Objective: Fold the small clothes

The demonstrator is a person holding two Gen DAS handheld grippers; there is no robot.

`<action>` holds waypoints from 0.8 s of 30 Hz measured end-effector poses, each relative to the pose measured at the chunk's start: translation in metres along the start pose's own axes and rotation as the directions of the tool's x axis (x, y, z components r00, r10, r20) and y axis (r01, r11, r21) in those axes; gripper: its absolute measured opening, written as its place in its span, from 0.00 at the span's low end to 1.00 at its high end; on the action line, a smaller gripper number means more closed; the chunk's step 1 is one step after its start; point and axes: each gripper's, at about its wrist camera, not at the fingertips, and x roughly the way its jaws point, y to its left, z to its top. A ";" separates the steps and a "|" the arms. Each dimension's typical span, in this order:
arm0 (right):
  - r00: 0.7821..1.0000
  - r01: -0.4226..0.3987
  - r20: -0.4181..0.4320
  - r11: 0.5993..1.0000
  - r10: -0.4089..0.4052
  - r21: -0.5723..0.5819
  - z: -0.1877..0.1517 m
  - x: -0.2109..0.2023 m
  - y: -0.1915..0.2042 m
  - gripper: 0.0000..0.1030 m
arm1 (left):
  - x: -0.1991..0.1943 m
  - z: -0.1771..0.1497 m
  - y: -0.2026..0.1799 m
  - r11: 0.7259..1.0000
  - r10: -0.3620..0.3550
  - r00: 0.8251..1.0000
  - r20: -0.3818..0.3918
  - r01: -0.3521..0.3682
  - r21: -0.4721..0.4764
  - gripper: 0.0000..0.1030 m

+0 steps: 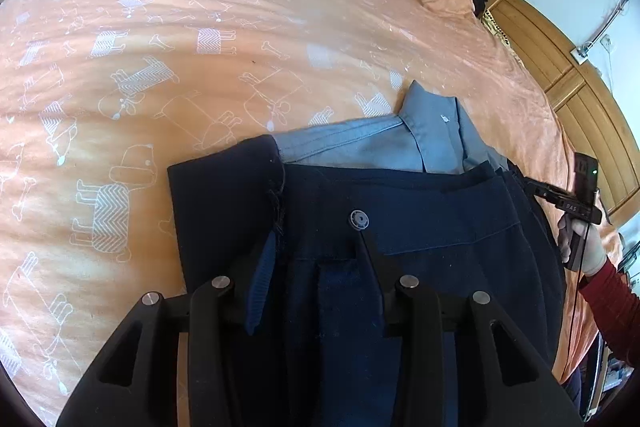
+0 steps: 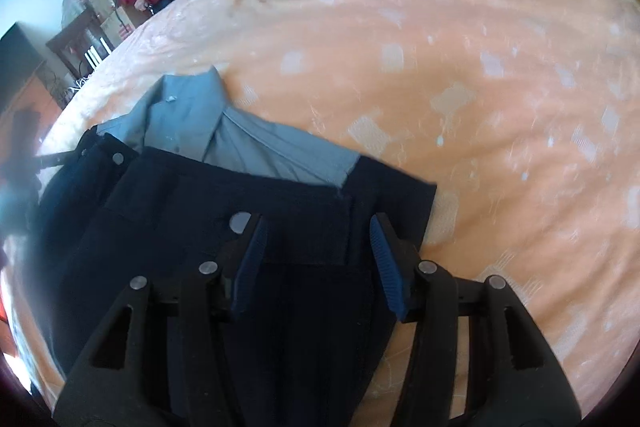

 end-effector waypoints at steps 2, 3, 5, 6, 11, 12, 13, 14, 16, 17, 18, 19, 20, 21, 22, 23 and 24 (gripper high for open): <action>1.000 0.001 0.006 1.000 -0.001 -0.001 -0.002 -0.001 0.000 0.49 | 0.000 0.000 -0.001 1.000 0.003 1.000 0.005 -0.003 0.004 0.41; 1.000 0.007 0.006 1.000 -0.007 -0.001 -0.003 0.000 -0.001 0.45 | 0.000 0.000 -0.001 1.000 0.008 1.000 0.009 -0.008 0.007 0.39; 1.000 0.000 -0.005 1.000 0.000 0.018 -0.004 0.003 -0.007 0.44 | 0.000 -0.001 -0.004 1.000 0.020 1.000 0.020 -0.021 0.023 0.37; 1.000 0.009 -0.014 1.000 -0.008 0.026 -0.005 0.005 -0.010 0.44 | 0.000 -0.001 -0.004 0.999 0.023 1.000 0.021 -0.024 0.025 0.36; 0.999 -0.015 -0.032 0.998 0.017 0.063 -0.005 0.015 -0.020 0.45 | 0.002 -0.001 -0.002 1.000 0.020 1.000 0.020 -0.020 0.018 0.36; 0.999 -0.026 -0.042 0.998 0.028 0.056 -0.004 0.017 -0.019 0.41 | 0.003 -0.001 -0.002 1.000 0.021 1.000 0.020 -0.022 0.019 0.36; 0.998 -0.027 -0.048 0.999 0.029 0.040 -0.003 0.019 -0.016 0.23 | 0.003 -0.001 -0.002 1.000 0.024 1.000 0.020 -0.024 0.020 0.34; 0.999 0.005 -0.037 1.000 -0.005 0.018 -0.002 0.017 -0.013 0.13 | 0.002 -0.001 -0.003 0.999 0.027 0.999 0.023 -0.027 0.023 0.29; 1.000 0.001 0.007 1.000 -0.001 0.006 0.002 0.004 -0.010 0.07 | -0.001 0.000 -0.007 0.998 0.053 0.998 0.039 -0.054 0.037 0.11; 0.999 -0.004 0.031 1.000 0.004 0.005 0.004 -0.004 -0.010 0.07 | -0.006 -0.001 -0.012 0.996 0.069 0.996 0.059 -0.072 0.055 0.10; 0.999 -0.002 0.053 1.000 0.002 0.005 0.006 -0.011 -0.010 0.07 | -0.013 0.000 -0.016 0.995 0.077 0.993 0.084 -0.083 0.062 0.10; 0.996 -0.004 0.084 1.000 0.002 0.015 0.010 -0.022 -0.012 0.07 | -0.018 0.001 -0.016 0.995 0.076 0.992 0.099 -0.082 0.059 0.10; 0.995 -0.010 0.097 1.000 0.007 0.025 0.012 -0.027 -0.015 0.07 | -0.029 0.006 -0.016 0.996 0.070 0.989 0.132 -0.077 0.049 0.10; 0.994 -0.024 0.109 0.999 0.020 0.042 0.015 -0.033 -0.020 0.07 | -0.035 0.008 -0.015 0.997 0.064 0.987 0.149 -0.071 0.042 0.10; 0.993 -0.022 0.115 0.999 0.016 0.045 0.017 -0.035 -0.022 0.07 | -0.043 0.012 -0.015 0.997 0.056 0.984 0.169 -0.063 0.036 0.09; 0.993 -0.017 0.115 0.999 0.012 0.044 0.019 -0.034 -0.024 0.07 | -0.050 0.016 -0.014 0.997 0.060 0.980 0.189 -0.068 0.031 0.09; 0.994 -0.017 0.108 0.999 0.012 0.048 0.020 -0.030 -0.027 0.07 | -0.053 0.021 -0.011 0.997 0.069 0.977 0.200 -0.074 0.021 0.07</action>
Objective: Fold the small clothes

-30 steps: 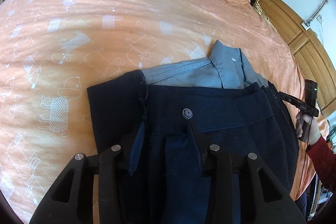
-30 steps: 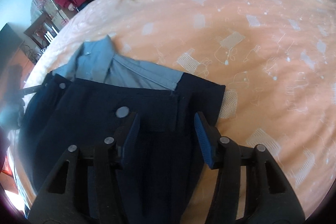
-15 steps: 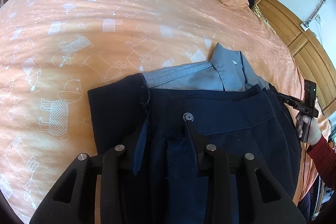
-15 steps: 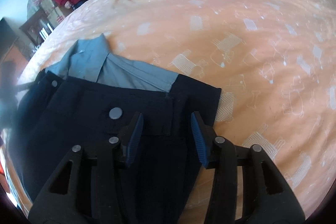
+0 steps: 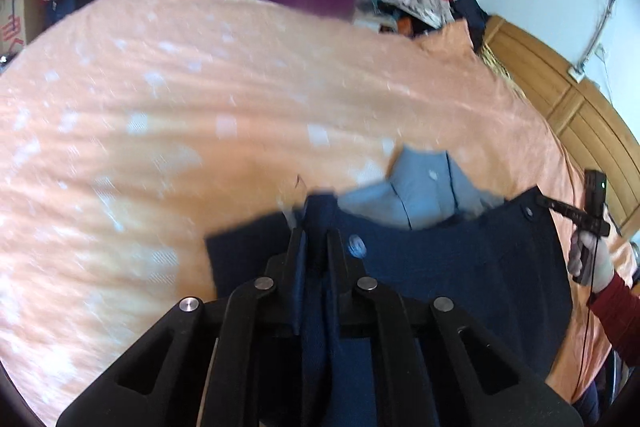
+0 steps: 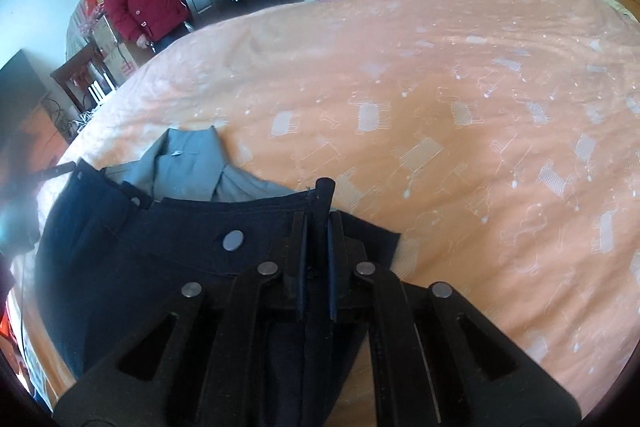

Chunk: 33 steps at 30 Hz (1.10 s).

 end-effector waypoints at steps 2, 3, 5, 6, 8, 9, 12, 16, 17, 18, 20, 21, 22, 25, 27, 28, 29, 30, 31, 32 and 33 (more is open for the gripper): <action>1.000 0.006 -0.028 1.000 -0.006 0.013 -0.001 0.016 -0.005 0.07 | 0.009 0.003 0.013 0.999 0.023 1.000 -0.020 -0.023 -0.033 0.07; 0.999 0.011 -0.049 1.000 -0.010 0.016 -0.003 0.026 -0.006 0.07 | 0.018 0.002 0.020 0.998 0.040 0.999 -0.037 -0.042 -0.047 0.07; 0.993 0.028 -0.116 0.999 -0.025 0.027 -0.015 0.051 -0.010 0.07 | 0.048 -0.009 0.036 0.995 0.057 0.991 -0.122 -0.067 -0.073 0.07; 0.991 0.021 -0.131 0.999 -0.015 0.043 -0.019 0.055 -0.013 0.07 | 0.059 -0.017 0.041 0.994 0.058 0.988 -0.142 -0.071 -0.086 0.04; 0.991 -0.017 -0.127 0.995 0.030 0.102 -0.025 0.057 -0.023 0.07 | 0.053 -0.020 0.042 0.994 0.027 0.994 -0.105 -0.038 -0.100 0.03; 0.990 -0.041 -0.128 0.992 0.057 0.122 -0.025 0.057 -0.027 0.08 | 0.045 -0.018 0.043 0.992 0.008 0.997 -0.080 -0.018 -0.122 0.06; 0.988 -0.074 -0.126 0.986 0.093 0.152 -0.028 0.056 -0.032 0.09 | 0.017 -0.015 0.043 0.991 0.025 1.000 -0.016 -0.027 -0.132 0.42; 0.988 -0.073 -0.120 0.985 0.093 0.157 -0.031 0.055 -0.031 0.09 | 0.008 -0.013 0.027 0.990 -0.111 0.993 -0.029 0.108 -0.086 0.44; 0.988 -0.076 -0.119 0.984 0.096 0.161 -0.031 0.055 -0.032 0.09 | 0.014 -0.014 0.021 0.989 -0.129 0.990 -0.064 0.124 -0.075 0.45; 0.988 -0.079 -0.119 0.983 0.099 0.165 -0.030 0.056 -0.033 0.08 | 0.022 -0.015 0.016 0.993 -0.105 0.989 -0.100 0.100 -0.054 0.44; 0.988 -0.079 -0.119 0.983 0.099 0.167 -0.031 0.056 -0.035 0.08 | 0.033 -0.019 0.013 0.996 -0.086 0.986 -0.145 0.081 -0.039 0.44; 0.988 -0.077 -0.119 0.983 0.097 0.164 -0.031 0.056 -0.035 0.08 | 0.036 -0.021 0.010 0.997 -0.078 0.985 -0.156 0.075 -0.031 0.40; 0.988 -0.076 -0.119 0.984 0.096 0.163 -0.031 0.056 -0.035 0.08 | 0.037 -0.022 0.007 0.998 -0.059 0.986 -0.155 0.058 -0.012 0.33; 0.992 -0.050 -0.112 0.990 0.065 0.130 -0.030 0.055 -0.028 0.09 | 0.034 -0.025 0.005 1.000 -0.028 0.989 -0.144 0.028 -0.002 0.10; 0.995 -0.008 -0.100 0.997 0.016 0.073 -0.028 0.050 -0.018 0.08 | 0.036 -0.026 0.001 1.000 0.002 0.988 -0.154 0.002 0.031 0.08; 0.996 -0.007 -0.084 0.998 0.013 0.066 -0.027 0.045 -0.015 0.07 | 0.037 -0.029 -0.002 0.999 0.025 0.987 -0.158 -0.017 0.050 0.07; 0.998 -0.013 -0.064 0.997 0.018 0.076 -0.024 0.039 -0.016 0.07 | 0.037 -0.028 -0.006 0.996 0.054 0.986 -0.157 -0.042 0.074 0.07; 0.999 -0.020 -0.039 0.996 0.024 0.086 -0.021 0.030 -0.018 0.07 | 0.033 -0.028 -0.008 0.994 0.074 0.987 -0.145 -0.062 0.088 0.06; 0.999 -0.035 -0.014 0.995 0.036 0.098 -0.017 0.022 -0.021 0.07 | 0.026 -0.024 -0.009 0.993 0.083 0.990 -0.116 -0.074 0.088 0.06; 0.999 -0.051 0.004 0.993 0.051 0.103 -0.013 0.015 -0.023 0.07 | 0.018 -0.021 -0.007 0.994 0.083 0.993 -0.088 -0.076 0.081 0.06; 0.998 -0.055 0.010 0.994 0.055 0.097 -0.010 0.011 -0.023 0.07 | 0.012 -0.017 -0.006 0.994 0.079 0.995 -0.067 -0.074 0.077 0.07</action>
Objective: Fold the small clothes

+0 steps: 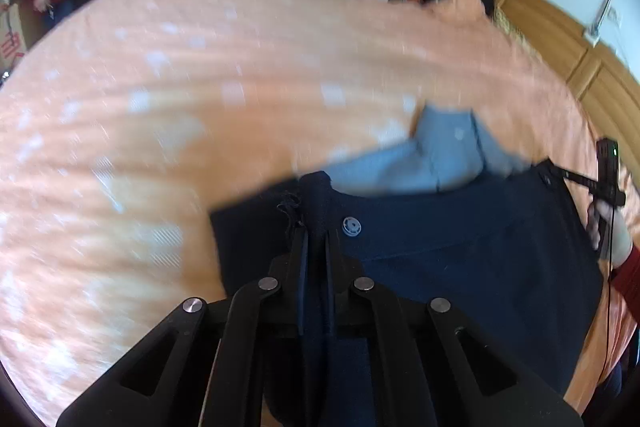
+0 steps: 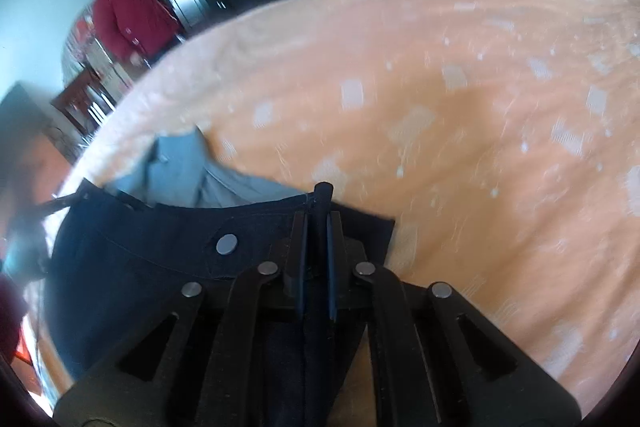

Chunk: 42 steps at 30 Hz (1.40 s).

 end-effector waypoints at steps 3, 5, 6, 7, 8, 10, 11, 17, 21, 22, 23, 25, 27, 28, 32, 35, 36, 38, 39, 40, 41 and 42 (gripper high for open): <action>1.000 0.001 0.010 1.000 -0.001 -0.007 0.009 0.000 0.000 0.07 | -0.002 0.010 0.005 1.000 0.001 1.000 0.017 -0.001 -0.001 0.07; 1.000 0.019 -0.024 1.000 -0.018 0.004 0.008 0.017 -0.007 0.01 | 0.017 0.010 0.012 1.000 0.005 1.000 -0.024 -0.006 -0.024 0.08; 0.997 0.049 -0.055 0.999 -0.049 0.003 0.004 0.029 -0.012 0.00 | 0.029 0.008 0.016 0.999 0.021 0.998 -0.051 -0.023 -0.038 0.09; 0.990 0.096 -0.103 0.995 -0.095 0.007 -0.006 0.045 -0.021 0.00 | 0.044 0.003 0.021 0.998 0.041 0.996 -0.079 -0.045 -0.048 0.16; 0.989 0.078 -0.131 0.996 -0.071 0.048 -0.011 0.052 -0.030 0.00 | 0.055 -0.003 0.031 0.996 0.009 0.996 -0.086 -0.016 -0.083 0.17; 0.991 0.018 -0.137 0.992 -0.002 0.121 -0.008 0.051 -0.044 0.00 | 0.054 -0.003 0.037 0.992 -0.019 0.998 -0.064 0.011 -0.123 0.20; 0.991 0.029 -0.135 0.994 -0.014 0.105 -0.006 0.047 -0.041 0.00 | 0.052 -0.003 0.037 0.992 -0.024 0.998 -0.063 0.016 -0.124 0.20; 0.994 0.093 -0.055 0.994 -0.096 -0.056 -0.005 -0.002 0.003 0.10 | -0.008 0.001 0.011 0.999 0.013 0.999 0.034 -0.012 -0.048 0.22; 0.998 -0.040 -0.059 0.998 0.037 -0.040 -0.039 -0.027 0.028 0.25 | -0.055 -0.022 -0.035 0.996 -0.087 0.993 0.079 0.085 0.026 0.37; 0.994 -0.060 -0.092 0.997 0.056 -0.046 -0.058 -0.028 0.036 0.29 | -0.059 -0.034 -0.047 0.993 -0.117 0.991 0.059 0.115 0.039 0.38; 0.991 -0.070 -0.118 0.997 0.064 -0.045 -0.071 -0.029 0.039 0.30 | -0.057 -0.056 -0.058 0.987 -0.158 0.987 0.010 0.157 0.029 0.38; 0.984 -0.080 -0.159 0.996 0.074 -0.028 -0.102 -0.034 0.042 0.32 | -0.051 -0.085 -0.063 0.985 -0.171 0.984 -0.049 0.172 0.004 0.38; 0.987 -0.063 -0.153 0.998 0.059 -0.017 -0.129 -0.053 0.039 0.32 | -0.048 -0.121 -0.052 0.992 -0.117 0.987 -0.111 0.113 -0.048 0.37; 0.987 -0.060 -0.150 0.998 0.057 -0.014 -0.135 -0.061 0.036 0.31 | -0.057 -0.136 -0.038 0.990 -0.109 0.989 -0.098 0.099 -0.102 0.34; 0.984 0.035 -0.175 0.998 -0.024 0.060 -0.156 -0.096 0.013 0.33 | -0.109 -0.171 0.010 0.960 -0.029 0.998 -0.053 0.013 -0.281 0.10; 0.984 0.015 -0.180 0.987 0.015 0.160 -0.174 -0.119 -0.001 0.34 | -0.143 -0.199 0.029 0.923 0.009 1.000 -0.018 -0.015 -0.384 0.29; 0.984 0.024 -0.179 0.986 0.005 0.163 -0.180 -0.128 0.001 0.35 | -0.149 -0.209 0.029 0.918 0.005 1.000 -0.010 -0.009 -0.396 0.30; 0.986 0.046 -0.167 0.987 -0.019 0.157 -0.197 -0.146 0.009 0.38 | -0.160 -0.225 0.023 0.915 0.004 1.000 -0.006 -0.006 -0.404 0.32; 0.986 0.043 -0.165 0.986 -0.015 0.162 -0.202 -0.151 0.011 0.41 | -0.163 -0.232 0.019 0.914 0.002 1.000 0.002 -0.001 -0.405 0.36; 0.986 0.032 -0.164 0.985 -0.003 0.171 -0.212 -0.158 0.015 0.49 | -0.165 -0.237 0.015 0.915 0.003 1.000 0.012 0.002 -0.404 0.41; 0.987 0.028 -0.162 0.985 0.001 0.172 -0.218 -0.160 0.016 0.53 | -0.166 -0.242 0.010 0.913 0.015 1.000 0.025 -0.003 -0.407 0.43; 0.989 0.028 -0.150 0.987 -0.004 0.159 -0.225 -0.163 0.020 0.58 | -0.165 -0.243 0.013 0.914 0.028 0.999 0.033 -0.012 -0.406 0.45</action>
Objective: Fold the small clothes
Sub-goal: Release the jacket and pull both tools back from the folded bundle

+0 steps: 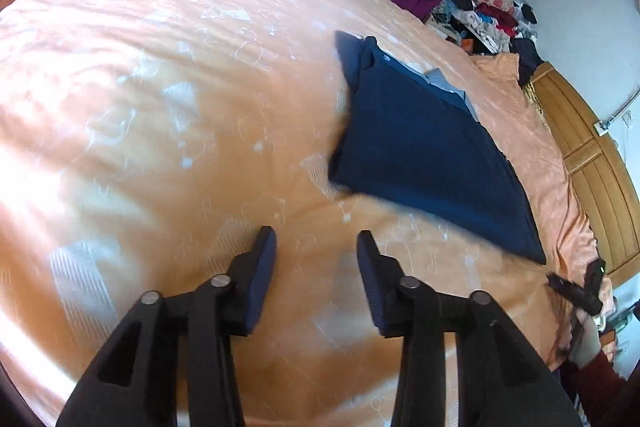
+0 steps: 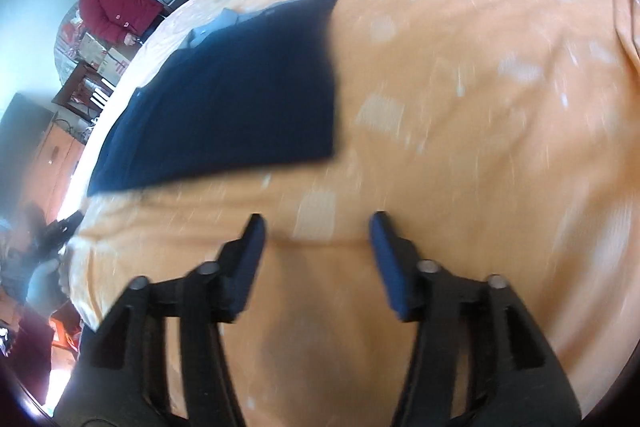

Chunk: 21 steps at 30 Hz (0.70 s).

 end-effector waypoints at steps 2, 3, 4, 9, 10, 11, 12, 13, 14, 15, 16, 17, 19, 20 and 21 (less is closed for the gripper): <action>0.999 0.001 0.037 0.999 0.000 -0.043 -0.009 0.001 0.004 0.68 | 0.005 -0.007 -0.004 0.999 0.021 1.000 0.021 -0.022 0.032 0.53; 0.999 -0.002 0.052 0.998 0.005 -0.065 -0.013 0.003 0.009 0.70 | 0.007 -0.010 -0.008 0.998 0.029 0.999 0.027 -0.031 0.062 0.59; 0.998 0.007 0.066 0.995 -0.001 -0.095 -0.014 0.007 0.012 0.72 | 0.010 -0.013 -0.012 0.995 0.033 0.999 0.035 -0.036 0.091 0.66; 0.997 0.072 0.039 0.973 -0.066 -0.217 -0.019 0.018 0.037 0.98 | 0.011 -0.017 -0.018 0.989 0.036 0.998 0.043 -0.042 0.141 0.74; 0.996 0.089 0.033 0.966 -0.083 -0.242 -0.020 0.022 0.042 1.00 | 0.010 -0.017 -0.017 0.990 0.031 0.998 0.049 -0.037 0.139 0.74; 0.995 0.104 0.032 0.961 -0.099 -0.255 -0.020 0.024 0.043 1.00 | 0.010 -0.017 -0.016 0.990 0.025 0.998 0.054 -0.032 0.136 0.74; 0.993 0.116 0.033 0.958 -0.111 -0.263 -0.022 0.025 0.045 1.00 | 0.012 -0.016 -0.016 0.991 0.022 0.998 0.056 -0.030 0.134 0.74; 0.993 0.116 0.036 0.958 -0.111 -0.263 -0.023 0.026 0.044 1.00 | 0.012 -0.016 -0.016 0.990 0.025 0.998 0.058 -0.032 0.135 0.74; 0.994 0.113 0.037 0.959 -0.107 -0.260 -0.023 0.025 0.043 1.00 | 0.014 -0.015 -0.016 0.990 0.027 0.998 0.057 -0.035 0.138 0.74; 0.994 0.108 0.038 0.961 -0.101 -0.256 -0.023 0.024 0.042 1.00 | 0.014 -0.015 -0.016 0.989 0.029 0.998 0.059 -0.037 0.140 0.74; 0.994 0.108 0.038 0.961 -0.101 -0.255 -0.023 0.024 0.042 1.00 | 0.014 -0.015 -0.015 0.989 0.028 0.998 0.061 -0.037 0.140 0.74; 0.994 0.113 0.037 0.959 -0.107 -0.259 -0.023 0.025 0.042 1.00 | 0.013 -0.015 -0.014 0.990 0.027 0.998 0.061 -0.035 0.138 0.74; 0.990 0.139 0.036 0.950 -0.134 -0.280 -0.024 0.027 0.045 1.00 | 0.013 -0.015 -0.014 0.990 0.026 0.998 0.063 -0.034 0.138 0.74; 0.988 0.151 0.031 0.945 -0.149 -0.292 -0.026 0.027 0.047 1.00 | 0.013 -0.016 -0.014 0.990 0.024 0.998 0.064 -0.033 0.136 0.74; 0.986 0.161 0.015 0.939 -0.164 -0.302 -0.029 0.026 0.049 1.00 | 0.012 -0.016 -0.014 0.990 0.024 0.998 0.065 -0.032 0.135 0.74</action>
